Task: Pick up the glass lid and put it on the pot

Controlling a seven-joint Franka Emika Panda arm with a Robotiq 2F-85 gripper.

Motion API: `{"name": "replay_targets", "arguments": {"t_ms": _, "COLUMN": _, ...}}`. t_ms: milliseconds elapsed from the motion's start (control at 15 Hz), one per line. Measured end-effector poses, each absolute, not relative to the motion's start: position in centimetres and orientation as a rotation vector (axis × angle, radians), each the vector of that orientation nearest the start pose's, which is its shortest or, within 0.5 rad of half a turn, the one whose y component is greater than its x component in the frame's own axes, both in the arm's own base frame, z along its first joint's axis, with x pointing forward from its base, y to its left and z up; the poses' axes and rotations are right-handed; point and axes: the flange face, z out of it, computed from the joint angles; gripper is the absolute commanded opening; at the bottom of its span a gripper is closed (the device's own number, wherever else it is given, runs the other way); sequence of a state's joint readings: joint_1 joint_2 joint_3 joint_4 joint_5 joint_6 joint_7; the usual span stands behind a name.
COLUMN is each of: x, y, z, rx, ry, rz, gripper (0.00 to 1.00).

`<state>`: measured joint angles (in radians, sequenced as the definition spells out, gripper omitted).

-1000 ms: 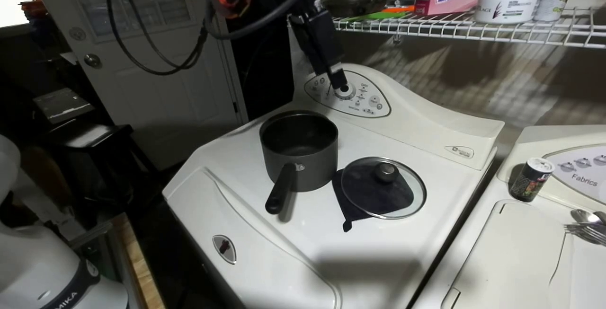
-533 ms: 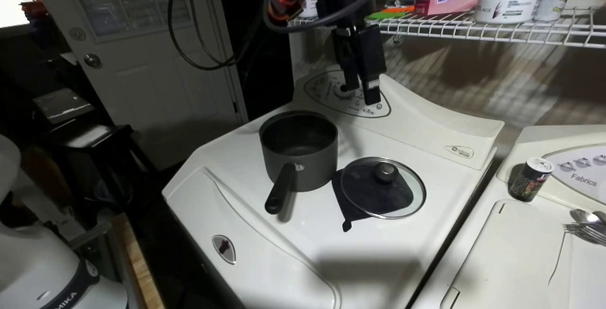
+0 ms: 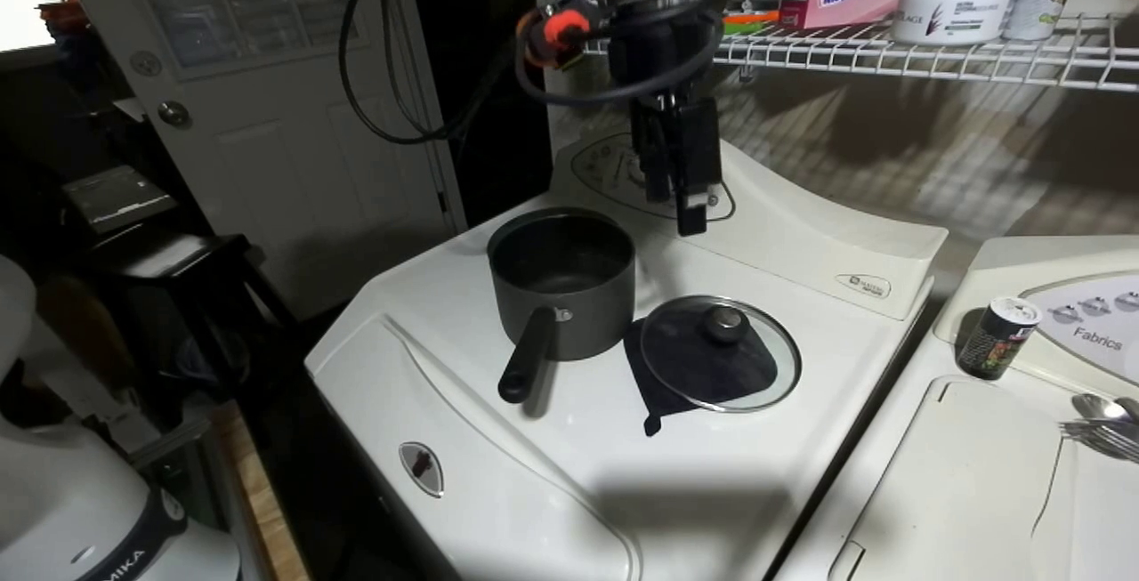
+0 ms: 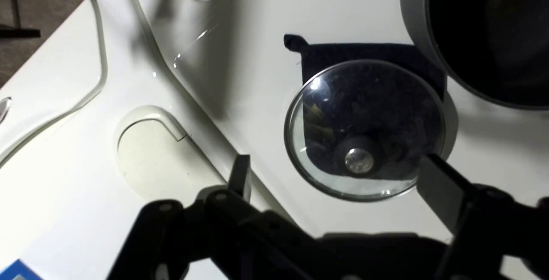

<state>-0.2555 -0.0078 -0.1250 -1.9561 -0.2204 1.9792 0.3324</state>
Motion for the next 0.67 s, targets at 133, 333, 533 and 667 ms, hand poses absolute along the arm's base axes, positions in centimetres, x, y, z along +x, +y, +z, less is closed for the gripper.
{"name": "replay_targets", "arguments": {"t_ms": 133, "x": 52.2, "y": -22.4, "z": 44.8, "rx": -3.141, "ry": 1.014, "rz": 0.061, "gripper": 1.0}}
{"name": "replay_targets", "arguments": {"t_ms": 333, "x": 53.7, "y": -22.9, "z": 40.4, "rx": -3.08, "ry": 1.027, "rz": 0.159, "gripper": 1.0}}
{"name": "replay_targets", "arguments": {"t_ms": 533, "x": 55.1, "y": -23.6, "z": 38.1, "rx": -3.03, "ry": 1.035, "rz": 0.182, "gripper": 1.0}}
{"name": "replay_targets", "arguments": {"t_ms": 667, "x": 56.0, "y": -24.1, "z": 37.2, "rx": -3.0, "ry": 1.039, "rz": 0.187, "gripper": 1.0}}
